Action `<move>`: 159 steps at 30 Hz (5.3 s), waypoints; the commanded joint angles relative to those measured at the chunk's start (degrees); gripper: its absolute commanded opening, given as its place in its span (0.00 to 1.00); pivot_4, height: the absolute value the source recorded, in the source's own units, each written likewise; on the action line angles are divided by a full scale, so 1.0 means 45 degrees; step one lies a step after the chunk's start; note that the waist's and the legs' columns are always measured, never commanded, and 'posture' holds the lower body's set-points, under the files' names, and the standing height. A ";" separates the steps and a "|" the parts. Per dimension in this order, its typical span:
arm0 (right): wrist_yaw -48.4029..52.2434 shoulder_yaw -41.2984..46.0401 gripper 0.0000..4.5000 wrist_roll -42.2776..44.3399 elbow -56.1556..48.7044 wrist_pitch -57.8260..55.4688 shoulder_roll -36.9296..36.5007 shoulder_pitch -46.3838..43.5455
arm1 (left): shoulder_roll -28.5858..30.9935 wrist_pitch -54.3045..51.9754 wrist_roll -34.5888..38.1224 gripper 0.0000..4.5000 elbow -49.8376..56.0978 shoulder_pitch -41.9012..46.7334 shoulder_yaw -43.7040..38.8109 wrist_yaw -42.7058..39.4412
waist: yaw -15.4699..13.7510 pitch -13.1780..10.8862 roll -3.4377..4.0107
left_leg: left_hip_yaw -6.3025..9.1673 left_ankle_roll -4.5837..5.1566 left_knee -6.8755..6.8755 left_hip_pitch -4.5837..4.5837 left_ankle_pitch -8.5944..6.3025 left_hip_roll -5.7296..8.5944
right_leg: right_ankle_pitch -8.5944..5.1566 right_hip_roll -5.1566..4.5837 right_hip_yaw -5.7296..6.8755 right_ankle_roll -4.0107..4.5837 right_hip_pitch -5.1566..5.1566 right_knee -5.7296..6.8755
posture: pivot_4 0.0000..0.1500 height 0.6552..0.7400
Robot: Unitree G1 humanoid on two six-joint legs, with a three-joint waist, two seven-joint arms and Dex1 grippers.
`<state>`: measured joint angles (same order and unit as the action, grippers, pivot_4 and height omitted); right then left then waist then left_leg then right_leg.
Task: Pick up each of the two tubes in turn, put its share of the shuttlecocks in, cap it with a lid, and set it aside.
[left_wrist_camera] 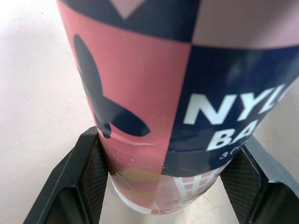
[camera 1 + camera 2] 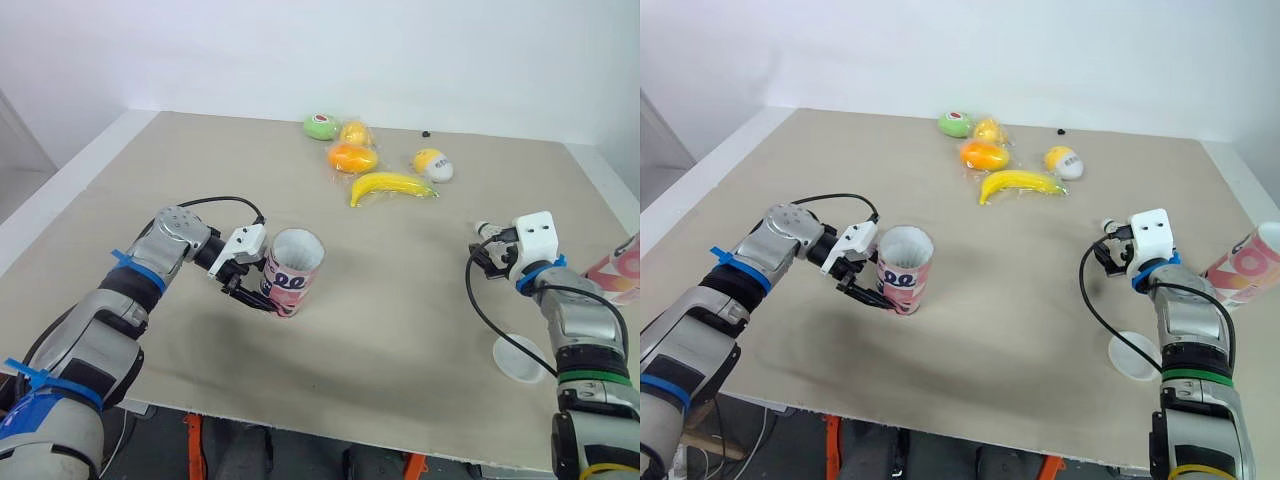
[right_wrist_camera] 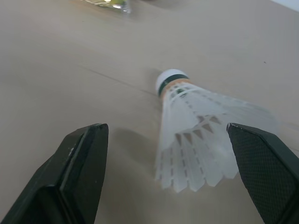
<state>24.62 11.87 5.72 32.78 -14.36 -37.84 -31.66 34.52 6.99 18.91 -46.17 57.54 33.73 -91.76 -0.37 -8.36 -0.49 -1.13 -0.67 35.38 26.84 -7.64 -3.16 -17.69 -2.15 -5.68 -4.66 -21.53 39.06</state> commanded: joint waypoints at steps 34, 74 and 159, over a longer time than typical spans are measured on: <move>0.7590 -0.4452 0.00 0.3985 -1.2465 -0.3717 -0.1258 -0.3980 | -0.0667 -0.0085 -0.0752 0.70 -0.0304 -0.0114 0.0377 -0.0164 | -0.0036 -0.0015 -0.0019 | 0.0063 -0.0007 0.0037 0.0010 -0.0011 0.0003 | -0.0046 -0.0060 0.0138 0.0087 -0.0003 -0.0010 | 1.00 0.74; 1.3380 -0.7400 0.02 0.2257 -0.9560 -0.3395 -0.2666 -0.7137 | -0.2600 -0.0734 0.0467 0.70 0.0333 0.0200 0.0436 -0.0164 | 0.0282 -0.0265 0.0037 | 0.0207 -0.0040 0.0012 0.0090 0.0009 -0.0031 | -0.0044 0.0028 0.0229 0.0092 -0.0009 0.0034 | 1.00 0.74; 1.1793 -0.0603 0.01 0.4430 -1.1424 -0.4792 -0.8147 0.1398 | -0.6644 0.0768 -0.3607 0.70 -0.1946 -0.1421 -0.2739 0.0207 | 0.0334 -0.0254 0.0101 | 0.0311 -0.0109 0.0025 -0.0002 0.0078 0.0004 | -0.0008 0.0038 0.0282 0.0059 0.0121 0.0033 | 1.00 0.74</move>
<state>77.35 8.92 22.54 -15.01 -33.95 -72.80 -19.13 3.78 12.01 6.70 -52.73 52.42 18.34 -89.04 1.13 -9.50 -0.03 0.26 -1.16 35.49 26.83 -7.29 -3.14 -17.72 -1.99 -4.42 -4.39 -20.99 39.19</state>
